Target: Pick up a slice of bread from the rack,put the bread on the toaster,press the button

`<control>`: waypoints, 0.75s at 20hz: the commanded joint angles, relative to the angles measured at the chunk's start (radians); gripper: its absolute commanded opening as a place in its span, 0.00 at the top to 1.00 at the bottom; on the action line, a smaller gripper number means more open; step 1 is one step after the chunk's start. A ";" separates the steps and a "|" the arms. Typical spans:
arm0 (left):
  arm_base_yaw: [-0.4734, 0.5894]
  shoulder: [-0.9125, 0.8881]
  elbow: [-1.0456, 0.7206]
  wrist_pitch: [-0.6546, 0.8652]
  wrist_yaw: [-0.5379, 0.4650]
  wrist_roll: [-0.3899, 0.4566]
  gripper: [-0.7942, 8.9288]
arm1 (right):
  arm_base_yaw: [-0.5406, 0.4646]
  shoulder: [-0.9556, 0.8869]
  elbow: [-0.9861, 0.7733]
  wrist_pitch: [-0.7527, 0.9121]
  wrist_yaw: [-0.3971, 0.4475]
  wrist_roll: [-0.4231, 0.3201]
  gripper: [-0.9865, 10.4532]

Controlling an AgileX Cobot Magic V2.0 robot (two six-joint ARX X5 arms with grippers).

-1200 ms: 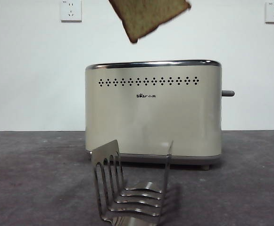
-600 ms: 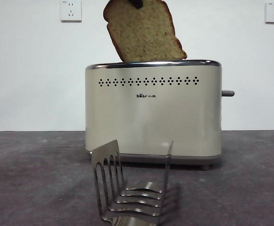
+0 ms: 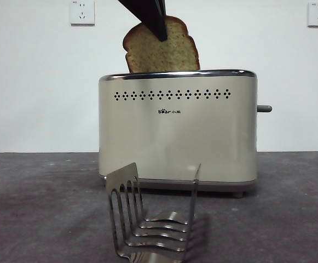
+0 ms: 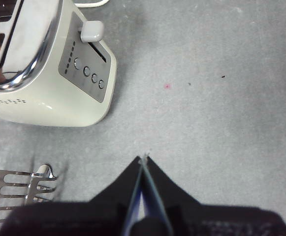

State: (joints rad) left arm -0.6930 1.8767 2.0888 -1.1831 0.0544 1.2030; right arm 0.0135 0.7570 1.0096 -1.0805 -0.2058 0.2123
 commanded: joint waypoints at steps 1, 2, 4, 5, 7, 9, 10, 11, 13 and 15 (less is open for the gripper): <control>-0.006 0.030 0.002 0.009 -0.003 0.010 0.93 | 0.000 0.000 0.003 0.002 0.004 -0.009 0.91; -0.013 0.038 0.002 0.019 -0.005 0.010 0.93 | 0.000 0.000 0.003 0.003 0.005 -0.009 0.91; -0.026 0.050 0.002 0.040 -0.007 0.010 0.93 | 0.000 0.000 0.003 0.004 0.005 -0.015 0.91; -0.034 0.056 0.002 0.045 -0.012 0.010 0.93 | 0.000 0.000 0.003 0.005 0.005 -0.016 0.91; -0.048 0.077 0.002 0.044 -0.038 0.010 0.93 | 0.000 0.000 0.003 0.006 0.005 -0.016 0.91; -0.054 0.100 0.002 0.045 -0.058 0.008 0.93 | 0.000 0.000 0.003 0.005 0.005 -0.016 0.91; -0.055 0.105 0.002 0.046 -0.057 0.002 0.93 | 0.000 0.000 0.003 0.005 0.005 -0.016 0.91; -0.055 0.109 0.002 0.048 -0.057 0.001 0.93 | 0.000 0.000 0.003 0.004 0.005 -0.016 0.91; -0.055 0.109 0.002 0.049 -0.053 -0.004 0.93 | 0.000 0.000 0.003 0.005 0.005 -0.016 0.91; -0.055 0.109 0.002 0.058 -0.046 -0.035 0.92 | 0.000 0.000 0.003 0.007 0.005 -0.016 0.91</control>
State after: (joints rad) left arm -0.7437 1.9564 2.0960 -1.1309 -0.0048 1.1900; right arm 0.0135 0.7574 1.0096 -1.0779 -0.2058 0.2085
